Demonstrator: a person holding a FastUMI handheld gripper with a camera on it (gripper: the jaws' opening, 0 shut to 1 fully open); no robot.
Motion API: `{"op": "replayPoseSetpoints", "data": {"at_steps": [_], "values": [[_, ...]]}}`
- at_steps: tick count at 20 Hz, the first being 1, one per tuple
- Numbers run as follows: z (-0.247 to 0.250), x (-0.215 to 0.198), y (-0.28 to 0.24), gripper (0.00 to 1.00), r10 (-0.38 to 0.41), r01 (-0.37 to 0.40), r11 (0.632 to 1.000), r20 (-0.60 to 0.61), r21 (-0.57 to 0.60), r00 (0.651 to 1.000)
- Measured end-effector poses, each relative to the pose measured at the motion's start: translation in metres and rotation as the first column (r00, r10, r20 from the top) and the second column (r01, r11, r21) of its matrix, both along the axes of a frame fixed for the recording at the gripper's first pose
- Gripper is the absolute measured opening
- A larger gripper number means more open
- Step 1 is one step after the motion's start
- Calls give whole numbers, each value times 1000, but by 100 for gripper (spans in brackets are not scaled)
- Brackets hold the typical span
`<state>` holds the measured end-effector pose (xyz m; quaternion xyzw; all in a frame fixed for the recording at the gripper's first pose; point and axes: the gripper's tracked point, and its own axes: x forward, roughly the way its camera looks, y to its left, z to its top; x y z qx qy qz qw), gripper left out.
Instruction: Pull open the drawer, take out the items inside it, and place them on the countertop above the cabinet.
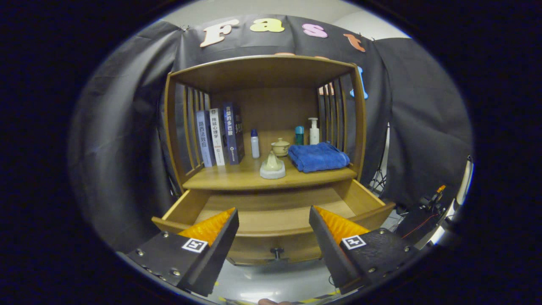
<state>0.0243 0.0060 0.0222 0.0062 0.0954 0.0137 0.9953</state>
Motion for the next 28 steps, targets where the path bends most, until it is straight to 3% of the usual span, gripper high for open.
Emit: {"op": "replayPoseSetpoints", "data": {"at_steps": [7,14,19,22,28], "values": [[-61,-2,-19,99,-9,9,1000,44,1,999],[-86,15,-22,99,1,0,1000,66,-6,998],[-113,26,-11,99,23,-23,1000,42,1,999],[-140,34,-2,99,55,-55,998,-34,26,998],[-137,40,7,99,56,-58,998,65,39,996]]}}
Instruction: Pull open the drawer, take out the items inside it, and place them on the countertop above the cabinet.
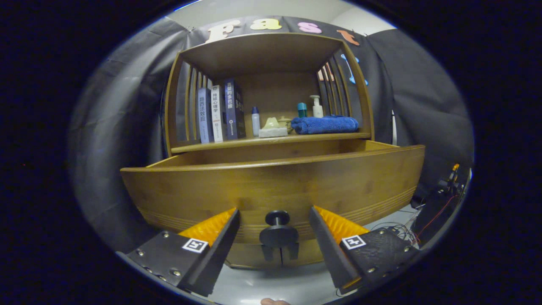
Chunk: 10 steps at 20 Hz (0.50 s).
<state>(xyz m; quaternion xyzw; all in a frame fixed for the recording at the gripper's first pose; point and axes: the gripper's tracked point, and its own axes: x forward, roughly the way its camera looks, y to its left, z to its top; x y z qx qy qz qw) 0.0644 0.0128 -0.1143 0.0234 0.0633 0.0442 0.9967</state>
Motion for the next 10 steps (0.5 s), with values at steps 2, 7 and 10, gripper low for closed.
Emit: {"op": "replayPoseSetpoints", "data": {"at_steps": [2,7,10], "values": [[3,8,5,99,8,-7,1000,34,-14,999],[4,28,13,100,-11,13,1000,94,-17,995],[6,44,19,99,-23,27,999,118,-32,993]]}}
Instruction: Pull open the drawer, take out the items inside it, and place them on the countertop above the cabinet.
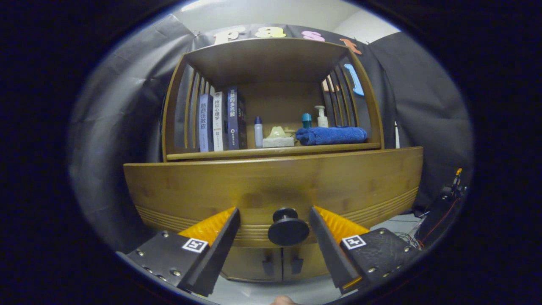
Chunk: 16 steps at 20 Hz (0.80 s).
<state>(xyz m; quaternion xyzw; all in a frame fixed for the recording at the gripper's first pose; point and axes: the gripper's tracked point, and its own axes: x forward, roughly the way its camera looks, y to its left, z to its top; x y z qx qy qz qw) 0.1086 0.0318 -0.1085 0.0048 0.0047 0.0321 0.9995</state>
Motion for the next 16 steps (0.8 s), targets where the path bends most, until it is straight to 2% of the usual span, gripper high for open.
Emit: {"op": "replayPoseSetpoints", "data": {"at_steps": [8,16], "values": [[-3,46,12,99,-15,16,998,12,-57,1000],[-4,69,17,99,-16,17,998,22,-63,1000]]}}
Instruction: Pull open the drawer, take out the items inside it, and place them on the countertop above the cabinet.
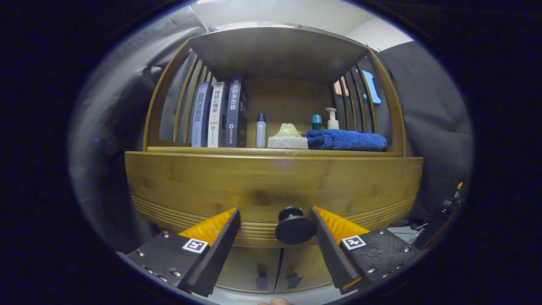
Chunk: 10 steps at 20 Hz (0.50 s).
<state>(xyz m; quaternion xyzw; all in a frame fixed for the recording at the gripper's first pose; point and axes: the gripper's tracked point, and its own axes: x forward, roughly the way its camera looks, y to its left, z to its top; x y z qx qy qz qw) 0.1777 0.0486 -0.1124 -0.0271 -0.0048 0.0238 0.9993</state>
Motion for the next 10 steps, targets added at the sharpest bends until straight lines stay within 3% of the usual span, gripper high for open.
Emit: {"op": "replayPoseSetpoints", "data": {"at_steps": [10], "values": [[1,27,4,99,2,-2,1000,9,4,1000]]}}
